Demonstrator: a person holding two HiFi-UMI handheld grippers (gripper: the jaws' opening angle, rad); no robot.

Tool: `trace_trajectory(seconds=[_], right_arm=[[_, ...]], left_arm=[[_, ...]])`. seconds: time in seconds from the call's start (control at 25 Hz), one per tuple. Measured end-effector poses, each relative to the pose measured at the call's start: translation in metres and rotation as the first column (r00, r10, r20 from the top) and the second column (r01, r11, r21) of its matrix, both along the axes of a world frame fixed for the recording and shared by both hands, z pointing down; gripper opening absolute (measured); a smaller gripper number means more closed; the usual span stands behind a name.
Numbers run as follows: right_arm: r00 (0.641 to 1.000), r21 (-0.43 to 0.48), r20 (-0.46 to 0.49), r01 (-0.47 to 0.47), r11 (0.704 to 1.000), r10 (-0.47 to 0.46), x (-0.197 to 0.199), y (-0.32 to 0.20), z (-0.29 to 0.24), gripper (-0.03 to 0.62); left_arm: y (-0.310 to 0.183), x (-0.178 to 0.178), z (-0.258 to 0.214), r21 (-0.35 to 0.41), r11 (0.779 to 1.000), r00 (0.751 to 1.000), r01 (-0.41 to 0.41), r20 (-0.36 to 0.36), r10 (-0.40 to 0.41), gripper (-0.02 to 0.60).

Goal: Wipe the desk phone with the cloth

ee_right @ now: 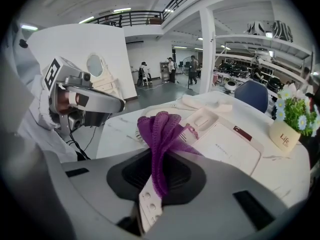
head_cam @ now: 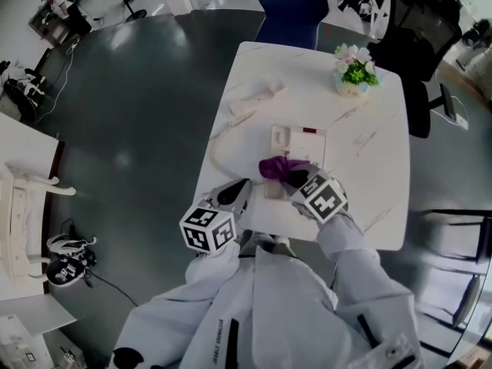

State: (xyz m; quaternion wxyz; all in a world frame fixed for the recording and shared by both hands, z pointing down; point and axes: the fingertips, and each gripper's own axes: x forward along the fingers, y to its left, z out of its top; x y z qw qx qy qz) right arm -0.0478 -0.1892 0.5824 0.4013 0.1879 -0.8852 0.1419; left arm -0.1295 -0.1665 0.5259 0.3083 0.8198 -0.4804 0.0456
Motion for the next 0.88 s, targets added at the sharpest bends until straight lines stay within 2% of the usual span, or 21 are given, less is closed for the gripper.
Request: trace_trajectory(seconds=[0.88], right_arm=[[0.996,-0.067,-0.012,0.082,0.994,-0.083,0.002,0.051,0.011,0.038]], left_arm=[[0.023,-0.003,-0.011,0.025,0.998,0.998,0.061,0.013,-0.061,-0.002]])
